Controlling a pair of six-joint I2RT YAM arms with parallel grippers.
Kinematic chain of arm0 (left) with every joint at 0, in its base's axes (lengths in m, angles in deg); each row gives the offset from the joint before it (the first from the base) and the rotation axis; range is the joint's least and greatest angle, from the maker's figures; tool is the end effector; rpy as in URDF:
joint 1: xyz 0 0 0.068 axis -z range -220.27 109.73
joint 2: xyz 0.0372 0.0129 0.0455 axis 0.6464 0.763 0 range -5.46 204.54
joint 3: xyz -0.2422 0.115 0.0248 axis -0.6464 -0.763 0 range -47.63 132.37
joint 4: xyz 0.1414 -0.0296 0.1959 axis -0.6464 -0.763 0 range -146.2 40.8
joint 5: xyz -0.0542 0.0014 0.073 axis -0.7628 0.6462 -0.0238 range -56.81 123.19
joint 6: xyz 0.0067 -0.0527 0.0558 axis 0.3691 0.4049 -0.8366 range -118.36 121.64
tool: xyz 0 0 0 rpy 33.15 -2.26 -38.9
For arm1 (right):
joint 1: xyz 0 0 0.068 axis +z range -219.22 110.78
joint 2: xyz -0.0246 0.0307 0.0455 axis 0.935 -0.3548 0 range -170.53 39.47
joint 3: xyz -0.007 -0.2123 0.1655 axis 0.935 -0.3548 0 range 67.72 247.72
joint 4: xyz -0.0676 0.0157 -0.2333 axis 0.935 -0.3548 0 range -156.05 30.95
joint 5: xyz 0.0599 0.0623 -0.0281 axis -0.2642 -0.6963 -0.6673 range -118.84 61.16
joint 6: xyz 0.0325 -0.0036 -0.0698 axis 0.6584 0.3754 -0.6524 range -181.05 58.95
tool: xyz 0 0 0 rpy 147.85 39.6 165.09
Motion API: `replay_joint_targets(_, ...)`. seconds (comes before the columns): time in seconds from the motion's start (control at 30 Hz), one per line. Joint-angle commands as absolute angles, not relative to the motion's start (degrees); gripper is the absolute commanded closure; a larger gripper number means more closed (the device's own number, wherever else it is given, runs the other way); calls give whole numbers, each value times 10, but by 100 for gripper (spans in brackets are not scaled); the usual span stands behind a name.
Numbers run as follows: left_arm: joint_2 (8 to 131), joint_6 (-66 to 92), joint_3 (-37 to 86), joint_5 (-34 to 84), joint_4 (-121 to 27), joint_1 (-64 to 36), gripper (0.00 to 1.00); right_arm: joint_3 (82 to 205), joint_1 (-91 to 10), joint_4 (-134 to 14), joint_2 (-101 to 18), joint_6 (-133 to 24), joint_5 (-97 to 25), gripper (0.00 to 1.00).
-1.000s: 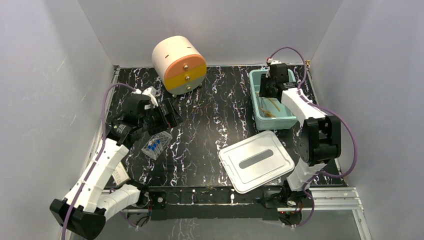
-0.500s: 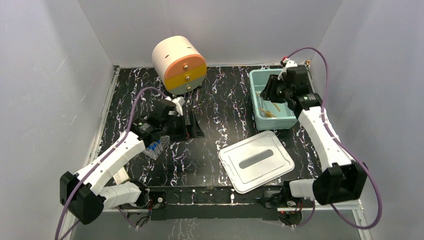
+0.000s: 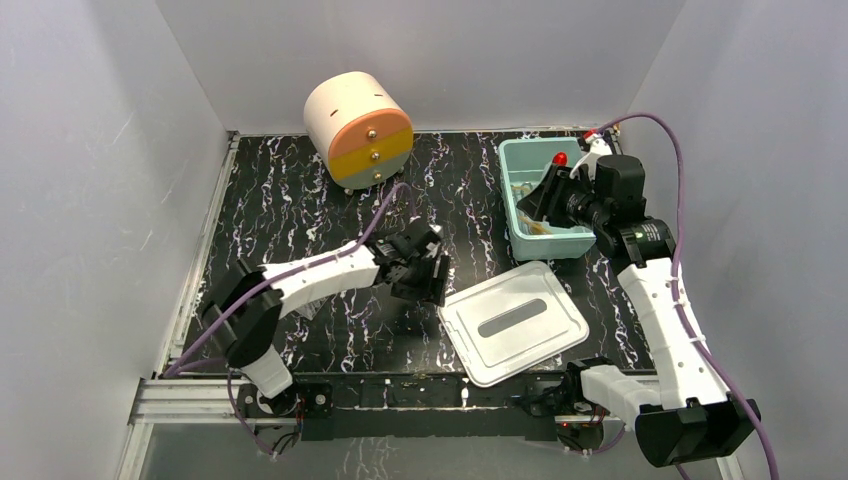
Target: Organize the chemistry lab equipment
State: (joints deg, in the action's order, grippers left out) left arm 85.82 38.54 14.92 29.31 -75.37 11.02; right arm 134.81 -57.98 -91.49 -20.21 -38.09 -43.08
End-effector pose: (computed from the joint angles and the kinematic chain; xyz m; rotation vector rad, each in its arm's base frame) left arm 0.2046 -0.2624 0.2038 0.3631 2.6479 -0.6531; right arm 0.2216 0.0604 0.3687 0.0470 2.0492 0.6264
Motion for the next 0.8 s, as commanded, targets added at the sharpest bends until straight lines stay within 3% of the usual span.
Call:
replay_joint_targets(0.0,921,326,221,323,-756,129,34,1352,-583,-923,-188,-366,-450,46)
replay_joint_targets(0.13,990,306,265,356,-772,149,34,1354,-583,-924,-186,-366,-455,46)
replay_joint_targets(0.33,1043,272,300,401,-803,164,55,1352,-582,-921,-183,-366,-459,45)
replay_joint_targets(0.6,1062,218,305,383,-805,172,58,1345,-582,-918,-182,-364,-458,45)
replay_joint_targets(0.77,1077,184,308,387,-824,177,76,1343,-582,-916,-182,-361,-459,44)
